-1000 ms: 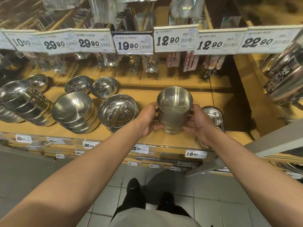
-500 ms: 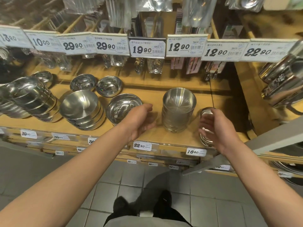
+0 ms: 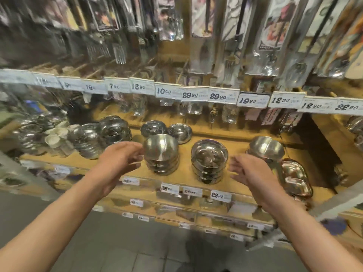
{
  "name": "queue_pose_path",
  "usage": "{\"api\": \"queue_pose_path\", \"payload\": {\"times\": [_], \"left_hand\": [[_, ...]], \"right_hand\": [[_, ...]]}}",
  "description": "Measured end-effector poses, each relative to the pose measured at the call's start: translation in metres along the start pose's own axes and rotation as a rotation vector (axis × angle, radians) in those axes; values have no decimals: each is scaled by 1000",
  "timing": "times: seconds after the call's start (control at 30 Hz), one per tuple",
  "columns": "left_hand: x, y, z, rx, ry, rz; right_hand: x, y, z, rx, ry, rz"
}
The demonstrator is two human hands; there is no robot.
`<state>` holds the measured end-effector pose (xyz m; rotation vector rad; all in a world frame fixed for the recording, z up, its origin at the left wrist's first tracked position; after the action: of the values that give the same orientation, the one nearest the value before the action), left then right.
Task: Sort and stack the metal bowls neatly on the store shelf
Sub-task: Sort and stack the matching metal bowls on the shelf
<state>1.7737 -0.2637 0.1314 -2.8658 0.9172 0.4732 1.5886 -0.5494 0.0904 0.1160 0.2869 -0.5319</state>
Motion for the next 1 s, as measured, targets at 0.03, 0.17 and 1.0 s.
{"api": "queue_pose_path", "payload": {"times": [0.03, 0.17, 1.0], "left_hand": [[-6, -19, 0, -21, 11, -22], [-28, -82, 2, -65, 27, -81], [146, -309, -46, 183, -37, -178]], "right_hand": [[0, 20, 0, 4, -16, 18], [5, 101, 1, 49, 4, 153], [236, 260, 30, -51, 45, 154]]}}
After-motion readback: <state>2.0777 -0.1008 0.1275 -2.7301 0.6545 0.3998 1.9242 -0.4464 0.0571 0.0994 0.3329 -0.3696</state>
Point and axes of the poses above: each hand's wrist, its own x-axis towards the middle knuckle, its own y-axis out of the palm, z = x × y, the point moved 4 cm from there along x, towards the middle knuckle, and after that the axes turned 12 degrees about z, right-handed, at the moved point
